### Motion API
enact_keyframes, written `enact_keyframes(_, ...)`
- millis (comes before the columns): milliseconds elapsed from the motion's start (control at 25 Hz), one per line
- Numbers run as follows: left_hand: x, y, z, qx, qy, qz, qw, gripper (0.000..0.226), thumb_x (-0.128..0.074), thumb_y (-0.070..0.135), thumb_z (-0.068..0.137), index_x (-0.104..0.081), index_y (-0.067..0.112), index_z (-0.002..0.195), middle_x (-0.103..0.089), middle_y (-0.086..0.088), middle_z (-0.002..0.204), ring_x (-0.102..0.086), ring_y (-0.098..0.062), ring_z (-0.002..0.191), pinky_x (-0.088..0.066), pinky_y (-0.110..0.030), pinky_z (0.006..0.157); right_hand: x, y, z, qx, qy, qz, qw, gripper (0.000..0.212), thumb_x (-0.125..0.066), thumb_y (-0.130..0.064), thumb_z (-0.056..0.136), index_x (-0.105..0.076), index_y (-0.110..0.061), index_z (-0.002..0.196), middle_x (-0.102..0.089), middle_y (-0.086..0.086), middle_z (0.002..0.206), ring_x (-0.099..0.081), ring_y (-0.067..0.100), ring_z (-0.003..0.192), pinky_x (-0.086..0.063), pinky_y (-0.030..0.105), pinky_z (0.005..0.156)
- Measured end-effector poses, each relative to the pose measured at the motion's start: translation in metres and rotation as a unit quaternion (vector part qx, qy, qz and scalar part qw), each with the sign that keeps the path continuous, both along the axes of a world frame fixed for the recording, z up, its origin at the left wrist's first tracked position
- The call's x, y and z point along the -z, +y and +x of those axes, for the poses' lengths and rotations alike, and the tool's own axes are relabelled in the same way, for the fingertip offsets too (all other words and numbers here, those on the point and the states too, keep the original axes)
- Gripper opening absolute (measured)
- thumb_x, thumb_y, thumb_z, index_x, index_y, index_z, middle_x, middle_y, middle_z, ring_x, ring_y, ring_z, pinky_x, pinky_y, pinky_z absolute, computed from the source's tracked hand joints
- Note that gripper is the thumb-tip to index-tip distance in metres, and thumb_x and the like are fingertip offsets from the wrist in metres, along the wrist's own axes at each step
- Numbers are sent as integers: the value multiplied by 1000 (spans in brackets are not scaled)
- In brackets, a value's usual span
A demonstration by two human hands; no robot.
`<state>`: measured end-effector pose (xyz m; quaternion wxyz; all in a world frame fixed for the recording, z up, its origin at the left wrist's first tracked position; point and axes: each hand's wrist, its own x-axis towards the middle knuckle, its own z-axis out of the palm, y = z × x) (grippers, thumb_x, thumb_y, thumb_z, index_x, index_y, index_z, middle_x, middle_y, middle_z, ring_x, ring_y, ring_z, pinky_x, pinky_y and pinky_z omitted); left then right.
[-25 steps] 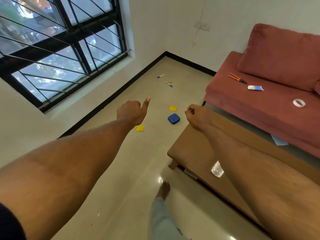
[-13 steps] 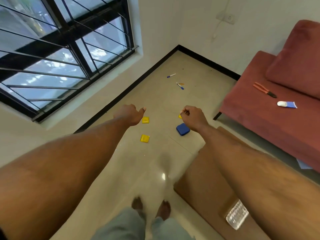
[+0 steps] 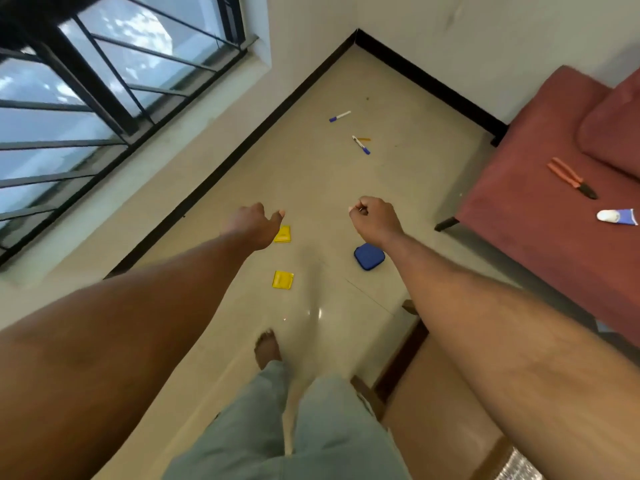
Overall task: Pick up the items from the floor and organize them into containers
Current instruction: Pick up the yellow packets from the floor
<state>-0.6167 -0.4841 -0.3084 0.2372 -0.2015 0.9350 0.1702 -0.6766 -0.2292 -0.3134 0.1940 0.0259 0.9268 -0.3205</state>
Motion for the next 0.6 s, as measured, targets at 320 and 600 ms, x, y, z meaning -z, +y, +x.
enact_keyframes(320,129,-31,-28,-28,-91,10,995,62,-35,67,96,-60,14,116,-62,-12,122,-58,-35,115,-43,-38,81,131,-28,-52,3,-89,8,996,20,-58,-29,89,-60,-16,74,-66,0,66,-63,24,71,-46,31,64)
enact_keyframes(600,290,-6,-43,-142,-138,78,977,54,-52,63,90,-62,15,112,-64,-12,113,-61,-34,103,-53,-37,83,281,-29,-90,-31,-142,13,989,19,-56,-24,91,-62,-14,76,-65,3,70,-59,24,71,-40,29,58)
